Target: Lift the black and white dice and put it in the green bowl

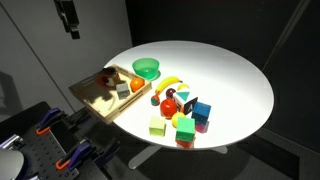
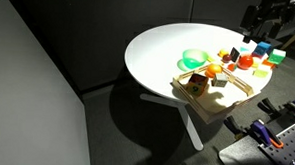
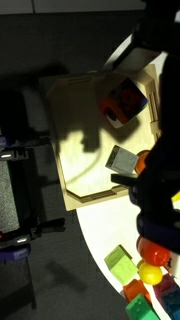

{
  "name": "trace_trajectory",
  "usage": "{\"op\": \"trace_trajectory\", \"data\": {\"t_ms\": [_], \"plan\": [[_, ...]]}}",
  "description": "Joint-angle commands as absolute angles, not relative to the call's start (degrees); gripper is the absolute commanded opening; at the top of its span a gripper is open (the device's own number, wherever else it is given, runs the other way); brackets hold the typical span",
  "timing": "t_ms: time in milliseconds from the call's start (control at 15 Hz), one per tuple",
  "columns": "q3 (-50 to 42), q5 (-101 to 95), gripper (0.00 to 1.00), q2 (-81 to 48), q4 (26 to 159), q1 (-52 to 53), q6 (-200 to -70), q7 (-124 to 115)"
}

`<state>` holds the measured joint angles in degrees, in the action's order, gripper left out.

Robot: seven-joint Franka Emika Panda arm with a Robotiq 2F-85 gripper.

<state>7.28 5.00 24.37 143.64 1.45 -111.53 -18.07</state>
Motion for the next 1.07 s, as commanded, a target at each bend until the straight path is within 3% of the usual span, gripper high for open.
{"op": "trace_trajectory", "data": {"t_ms": [0, 1000], "plan": [[5.0, 4.6, 1.00, 20.2, 139.6, 0.4, -112.3, -15.4], [-2.5, 2.2, 1.00, 6.1, 134.3, -1.6, -128.1, 5.5]]}}
